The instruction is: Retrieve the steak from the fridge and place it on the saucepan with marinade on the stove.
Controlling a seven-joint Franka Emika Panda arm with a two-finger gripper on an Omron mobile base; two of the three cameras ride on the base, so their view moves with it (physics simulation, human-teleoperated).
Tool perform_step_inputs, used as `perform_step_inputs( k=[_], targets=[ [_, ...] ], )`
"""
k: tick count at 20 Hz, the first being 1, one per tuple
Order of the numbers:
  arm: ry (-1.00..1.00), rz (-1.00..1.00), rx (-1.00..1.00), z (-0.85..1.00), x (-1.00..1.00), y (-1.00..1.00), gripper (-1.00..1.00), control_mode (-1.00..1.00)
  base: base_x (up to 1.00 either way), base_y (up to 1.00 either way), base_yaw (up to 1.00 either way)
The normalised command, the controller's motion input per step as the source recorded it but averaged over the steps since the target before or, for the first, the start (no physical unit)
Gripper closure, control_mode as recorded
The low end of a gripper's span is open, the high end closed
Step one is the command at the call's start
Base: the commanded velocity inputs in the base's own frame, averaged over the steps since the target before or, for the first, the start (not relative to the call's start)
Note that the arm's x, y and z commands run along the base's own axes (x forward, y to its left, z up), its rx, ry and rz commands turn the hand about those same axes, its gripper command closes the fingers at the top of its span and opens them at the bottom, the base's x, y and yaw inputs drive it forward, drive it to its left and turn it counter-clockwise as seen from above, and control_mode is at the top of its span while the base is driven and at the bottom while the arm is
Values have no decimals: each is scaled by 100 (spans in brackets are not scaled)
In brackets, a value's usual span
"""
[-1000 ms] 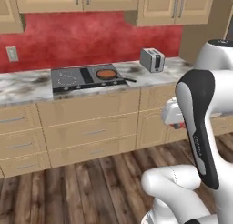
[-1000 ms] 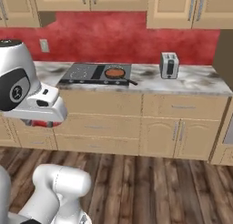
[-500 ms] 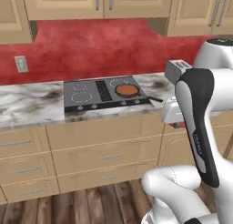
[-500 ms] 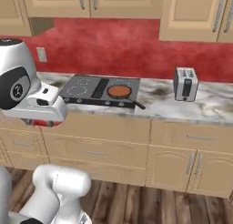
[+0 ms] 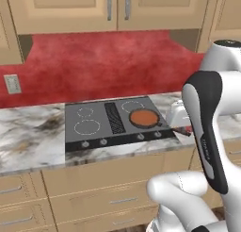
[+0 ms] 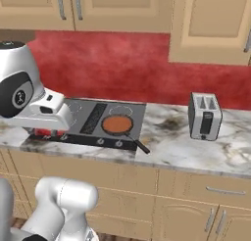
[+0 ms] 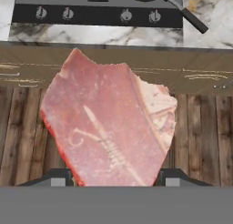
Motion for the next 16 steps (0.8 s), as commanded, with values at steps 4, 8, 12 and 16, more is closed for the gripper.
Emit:
perform_step_inputs(
  k=[4,8,12,16],
  targets=[
    [0,0,0,0,0,0,100,100,56,-14,-6],
    [0,0,0,0,0,0,100,100,53,-7,-3],
    [0,0,0,0,0,0,100,100,62,-21,-2],
    [0,0,0,0,0,0,100,100,32,-39,-1]
  ],
)
